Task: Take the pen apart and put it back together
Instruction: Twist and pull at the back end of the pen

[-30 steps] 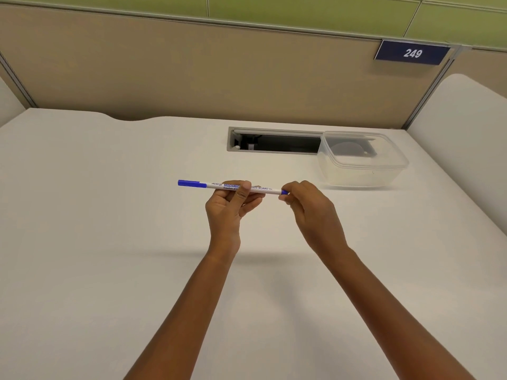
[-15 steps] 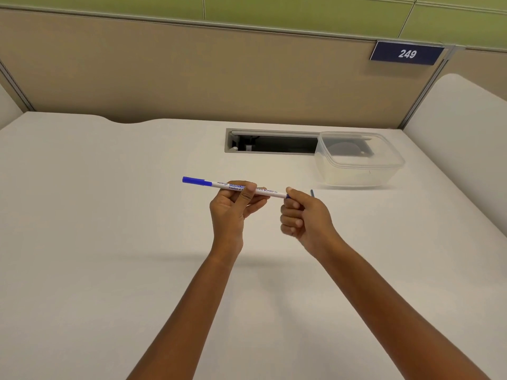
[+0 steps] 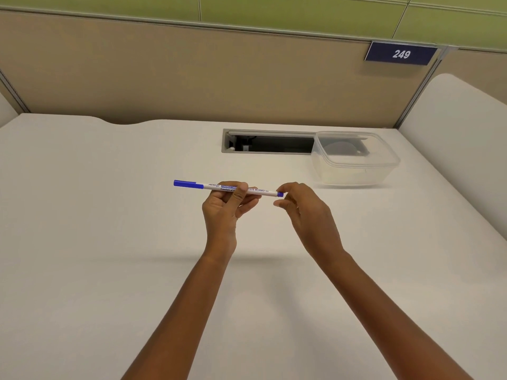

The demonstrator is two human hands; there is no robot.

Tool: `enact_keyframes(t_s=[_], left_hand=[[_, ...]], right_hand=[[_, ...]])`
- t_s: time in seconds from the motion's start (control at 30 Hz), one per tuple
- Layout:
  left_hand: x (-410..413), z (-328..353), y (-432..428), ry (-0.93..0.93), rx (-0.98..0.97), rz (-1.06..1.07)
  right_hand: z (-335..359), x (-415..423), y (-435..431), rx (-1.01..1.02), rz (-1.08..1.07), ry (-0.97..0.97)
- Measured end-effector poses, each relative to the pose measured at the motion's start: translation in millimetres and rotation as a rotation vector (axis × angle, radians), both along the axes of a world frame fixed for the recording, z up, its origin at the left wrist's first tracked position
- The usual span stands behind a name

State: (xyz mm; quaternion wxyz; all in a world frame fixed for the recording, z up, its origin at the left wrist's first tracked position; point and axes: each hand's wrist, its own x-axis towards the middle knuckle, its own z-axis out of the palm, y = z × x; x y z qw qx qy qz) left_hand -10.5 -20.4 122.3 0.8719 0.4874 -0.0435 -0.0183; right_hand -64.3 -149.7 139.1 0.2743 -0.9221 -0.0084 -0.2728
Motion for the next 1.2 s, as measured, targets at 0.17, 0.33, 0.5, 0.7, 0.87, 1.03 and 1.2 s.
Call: enact_keyframes(t_s=[0.17, 0.33, 0.5, 0.7, 0.87, 1.03, 1.2], left_hand=[[-2.0, -0.6, -1.1, 0.014, -0.028, -0.029], [-2.0, 2.2, -2.2, 0.013, -0.038, -0.057], [-1.3, 5.2, -3.1, -0.012, -0.016, -0.071], [-2.2, 5.2, -5.4, -0.069, 0.049, -0.065], [-1.2, 2.1, -4.2, -0.062, 0.067, -0.040], [-1.5, -1.5, 0.0, -0.030, 0.028, -0.032], [-2.3, -1.4, 0.8, -0.017, 0.017, -0.031]], right_hand=[[8.0, 1.2, -7.2, -0.245, 0.039, -0.099], [4.3, 3.7, -5.6, -0.033, 0.065, -0.052], [5.5, 2.6, 0.8, 0.381, 0.079, 0.077], [12.7, 9.0, 7.5, 1.299, 0.050, 0.380], [12.7, 10.4, 9.1, 1.258, 0.007, 0.460], [-0.5, 0.7, 6.2, 0.436, 0.009, 0.180], [-1.8, -1.1, -0.8, -0.006, 0.044, -0.037]])
